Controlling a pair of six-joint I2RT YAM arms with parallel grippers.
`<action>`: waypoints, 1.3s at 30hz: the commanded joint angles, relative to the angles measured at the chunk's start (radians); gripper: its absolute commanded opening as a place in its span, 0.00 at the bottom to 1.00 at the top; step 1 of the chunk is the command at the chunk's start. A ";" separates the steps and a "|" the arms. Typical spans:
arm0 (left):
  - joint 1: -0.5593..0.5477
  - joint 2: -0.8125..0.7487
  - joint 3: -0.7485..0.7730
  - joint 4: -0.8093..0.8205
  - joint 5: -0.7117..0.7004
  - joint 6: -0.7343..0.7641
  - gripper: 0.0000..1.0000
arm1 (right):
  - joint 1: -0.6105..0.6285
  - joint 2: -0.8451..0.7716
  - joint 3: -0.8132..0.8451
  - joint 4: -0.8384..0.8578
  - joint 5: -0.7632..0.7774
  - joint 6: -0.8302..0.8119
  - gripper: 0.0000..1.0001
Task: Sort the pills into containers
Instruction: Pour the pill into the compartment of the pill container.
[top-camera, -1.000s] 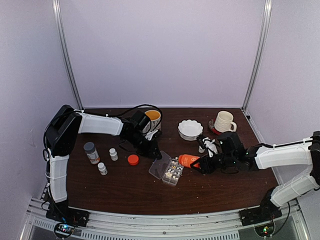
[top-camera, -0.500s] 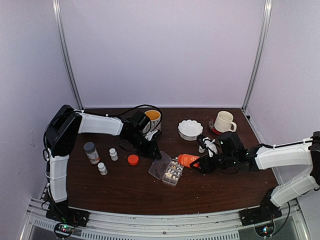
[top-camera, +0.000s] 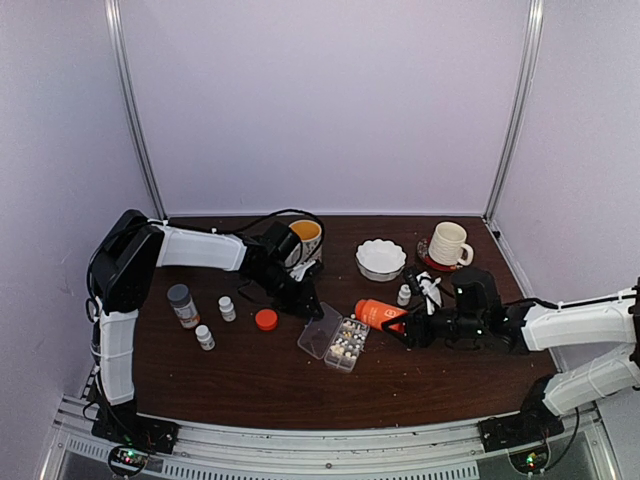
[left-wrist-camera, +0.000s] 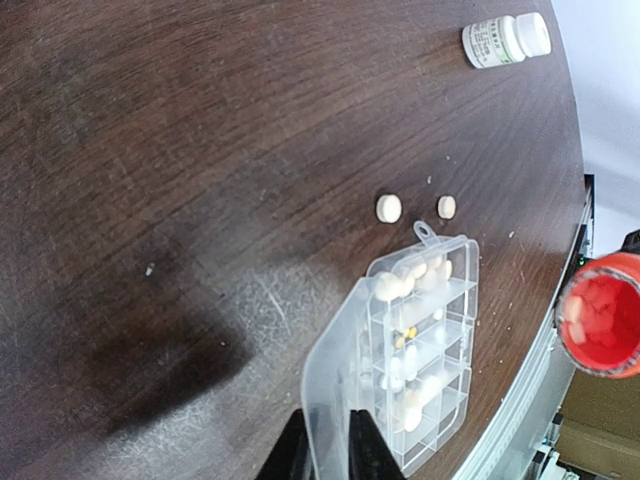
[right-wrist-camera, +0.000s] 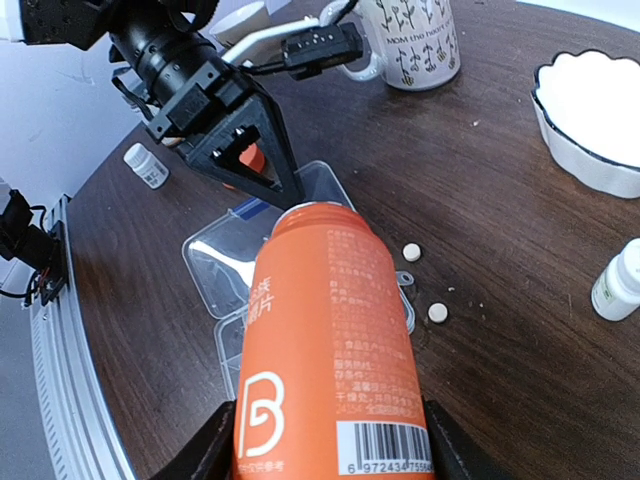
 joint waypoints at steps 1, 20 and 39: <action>-0.005 -0.032 0.018 0.003 -0.007 0.017 0.21 | -0.002 -0.055 -0.068 0.194 -0.038 0.006 0.00; -0.005 -0.164 0.026 -0.084 -0.143 0.044 0.52 | -0.002 -0.315 -0.234 0.700 -0.004 -0.031 0.00; 0.004 -0.273 -0.012 -0.316 -0.555 0.117 0.60 | 0.060 -0.441 0.020 0.942 0.027 -0.054 0.00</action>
